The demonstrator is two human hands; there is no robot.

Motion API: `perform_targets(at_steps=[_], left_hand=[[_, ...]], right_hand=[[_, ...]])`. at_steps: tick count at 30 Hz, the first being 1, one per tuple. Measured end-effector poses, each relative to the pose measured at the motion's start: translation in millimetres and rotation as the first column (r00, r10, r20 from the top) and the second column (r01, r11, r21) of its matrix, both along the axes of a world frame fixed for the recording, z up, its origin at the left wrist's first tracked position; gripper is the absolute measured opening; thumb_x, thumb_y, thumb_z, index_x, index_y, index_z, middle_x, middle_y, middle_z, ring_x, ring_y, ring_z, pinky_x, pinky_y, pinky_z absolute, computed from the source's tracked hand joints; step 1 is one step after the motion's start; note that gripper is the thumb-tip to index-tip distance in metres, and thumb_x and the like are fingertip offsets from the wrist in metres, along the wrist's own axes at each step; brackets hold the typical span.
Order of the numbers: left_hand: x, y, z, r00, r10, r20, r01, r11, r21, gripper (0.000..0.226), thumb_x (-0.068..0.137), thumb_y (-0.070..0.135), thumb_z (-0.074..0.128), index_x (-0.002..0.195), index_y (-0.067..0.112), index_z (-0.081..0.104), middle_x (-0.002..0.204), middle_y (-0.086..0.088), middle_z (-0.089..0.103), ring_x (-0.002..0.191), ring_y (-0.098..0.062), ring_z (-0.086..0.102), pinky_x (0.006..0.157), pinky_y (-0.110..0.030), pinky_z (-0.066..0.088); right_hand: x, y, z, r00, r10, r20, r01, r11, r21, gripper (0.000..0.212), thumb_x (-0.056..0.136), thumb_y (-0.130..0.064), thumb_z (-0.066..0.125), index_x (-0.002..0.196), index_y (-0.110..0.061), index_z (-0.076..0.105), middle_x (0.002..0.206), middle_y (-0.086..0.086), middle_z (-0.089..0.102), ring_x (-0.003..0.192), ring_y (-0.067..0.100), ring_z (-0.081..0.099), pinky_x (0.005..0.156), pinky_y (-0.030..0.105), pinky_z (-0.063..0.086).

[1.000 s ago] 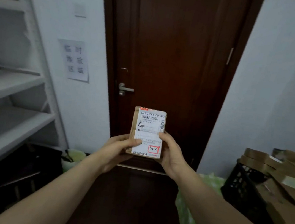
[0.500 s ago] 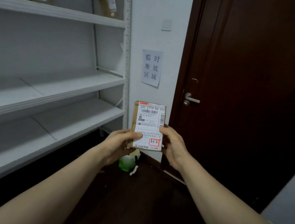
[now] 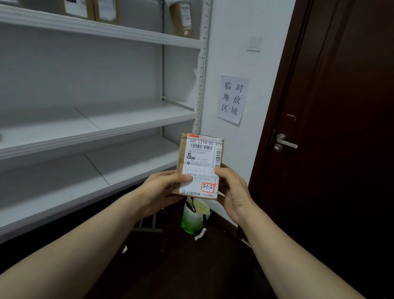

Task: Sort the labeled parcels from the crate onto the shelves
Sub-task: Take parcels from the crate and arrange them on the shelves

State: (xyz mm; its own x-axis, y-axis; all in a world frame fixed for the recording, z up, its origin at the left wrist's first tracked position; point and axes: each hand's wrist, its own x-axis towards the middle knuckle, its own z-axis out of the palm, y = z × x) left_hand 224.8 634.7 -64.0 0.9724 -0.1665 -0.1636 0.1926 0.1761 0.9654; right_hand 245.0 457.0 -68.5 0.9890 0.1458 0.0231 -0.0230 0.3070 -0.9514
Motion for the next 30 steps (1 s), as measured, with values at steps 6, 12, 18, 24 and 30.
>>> perform_targets(at_steps=[6,12,18,24,30], left_hand=[[-8,16,-5,0.997,0.077,-0.027,-0.077,0.997,-0.009,0.040,0.074,0.016,0.071,0.112,0.005,0.063,0.108,-0.011,0.071,0.109,-0.026,0.064,0.101,-0.040,0.046],[-23,47,-3,0.978,0.204,-0.038,-0.205,0.979,-0.019,0.033,0.078,0.017,0.068,0.110,0.008,0.064,0.103,-0.007,0.073,0.092,-0.016,0.070,0.080,-0.028,0.052],[-37,106,25,0.909,0.416,0.037,-0.417,0.905,0.087,0.037,0.081,0.030,0.070,0.116,0.020,0.065,0.105,0.003,0.073,0.101,-0.011,0.065,0.098,-0.033,0.041],[-49,195,70,0.821,0.538,0.190,-0.546,0.837,-0.010,0.037,0.084,0.016,0.067,0.120,0.010,0.063,0.111,-0.006,0.071,0.105,-0.020,0.066,0.096,-0.030,0.048],[-62,305,116,0.609,0.689,0.392,-0.769,0.633,0.082,0.039,0.081,0.010,0.071,0.119,0.009,0.065,0.104,-0.004,0.073,0.098,-0.018,0.069,0.092,-0.032,0.052]], right_hand=[[3,17,-4,0.995,0.095,-0.037,-0.094,0.995,0.035,0.023,0.090,-0.017,0.057,0.111,-0.010,0.063,0.087,0.004,0.074,0.082,0.018,0.069,0.073,0.031,0.054],[17,48,-8,0.964,0.262,-0.052,-0.263,0.964,-0.025,0.034,0.086,-0.018,0.063,0.118,-0.009,0.060,0.095,0.006,0.075,0.080,0.014,0.071,0.066,0.025,0.052],[40,120,16,0.910,0.415,0.019,-0.415,0.910,-0.019,0.046,0.085,-0.012,0.064,0.130,-0.014,0.054,0.102,0.007,0.073,0.083,0.016,0.071,0.061,0.026,0.053],[55,232,69,0.826,0.544,0.147,-0.545,0.838,-0.041,0.050,0.078,-0.014,0.071,0.126,-0.013,0.056,0.101,0.008,0.074,0.091,0.023,0.070,0.082,0.035,0.054],[61,359,114,0.738,0.608,0.293,-0.606,0.788,-0.107,0.048,0.082,-0.003,0.067,0.125,-0.021,0.054,0.097,0.003,0.074,0.089,0.019,0.071,0.077,0.032,0.055]])
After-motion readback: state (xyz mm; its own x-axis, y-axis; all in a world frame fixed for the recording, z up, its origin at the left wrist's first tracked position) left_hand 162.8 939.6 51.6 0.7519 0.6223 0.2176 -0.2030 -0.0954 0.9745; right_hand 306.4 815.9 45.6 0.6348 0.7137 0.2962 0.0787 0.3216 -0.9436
